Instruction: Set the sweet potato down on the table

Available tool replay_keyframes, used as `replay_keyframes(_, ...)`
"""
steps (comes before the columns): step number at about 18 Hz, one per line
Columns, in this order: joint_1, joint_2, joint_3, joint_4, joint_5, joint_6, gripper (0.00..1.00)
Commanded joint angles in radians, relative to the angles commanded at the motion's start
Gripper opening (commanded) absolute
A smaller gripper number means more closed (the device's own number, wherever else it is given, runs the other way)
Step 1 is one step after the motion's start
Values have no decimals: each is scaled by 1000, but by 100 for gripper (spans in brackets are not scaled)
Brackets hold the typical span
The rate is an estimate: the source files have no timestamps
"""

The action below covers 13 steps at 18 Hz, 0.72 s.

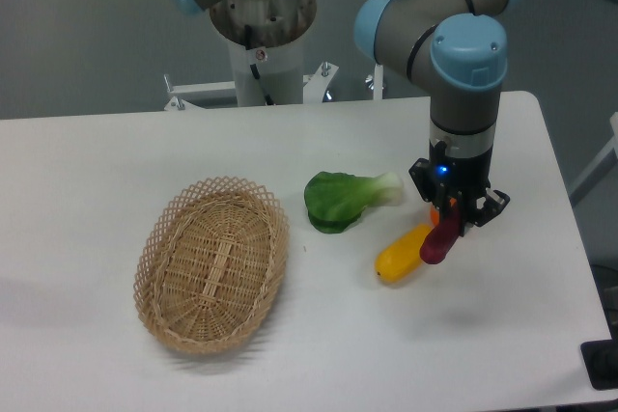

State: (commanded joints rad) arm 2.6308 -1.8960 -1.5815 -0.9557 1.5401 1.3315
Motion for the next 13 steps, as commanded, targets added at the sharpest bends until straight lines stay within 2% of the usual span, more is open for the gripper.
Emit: replay_keyframes(13,-14,-24,-5,6,11,-77,14)
